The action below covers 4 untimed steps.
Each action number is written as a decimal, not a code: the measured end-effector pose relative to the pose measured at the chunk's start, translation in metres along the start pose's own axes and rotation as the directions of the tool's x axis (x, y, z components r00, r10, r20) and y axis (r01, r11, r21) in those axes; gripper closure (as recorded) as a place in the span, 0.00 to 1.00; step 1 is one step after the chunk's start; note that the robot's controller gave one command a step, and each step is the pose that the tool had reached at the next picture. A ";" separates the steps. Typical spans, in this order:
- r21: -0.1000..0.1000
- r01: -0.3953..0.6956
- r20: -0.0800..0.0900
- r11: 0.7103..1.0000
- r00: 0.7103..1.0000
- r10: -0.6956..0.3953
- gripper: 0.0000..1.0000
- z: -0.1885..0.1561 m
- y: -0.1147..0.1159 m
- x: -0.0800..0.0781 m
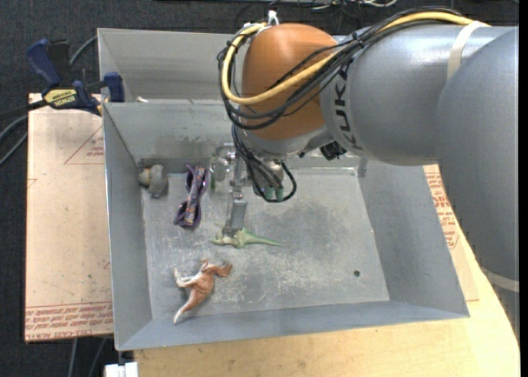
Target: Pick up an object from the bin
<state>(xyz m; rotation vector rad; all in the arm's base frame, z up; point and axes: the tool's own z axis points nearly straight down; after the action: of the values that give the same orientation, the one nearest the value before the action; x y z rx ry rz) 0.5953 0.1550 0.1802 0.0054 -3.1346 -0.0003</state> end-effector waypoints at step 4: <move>0.002 0.627 0.009 0.779 0.779 -0.627 1.00 0.106 0.054 0.038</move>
Offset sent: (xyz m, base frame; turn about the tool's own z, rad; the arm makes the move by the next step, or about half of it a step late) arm 0.0068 0.0116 -0.1031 -0.1721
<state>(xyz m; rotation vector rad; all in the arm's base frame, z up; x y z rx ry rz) 0.5561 0.2092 0.0741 1.0508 -2.9631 -0.0060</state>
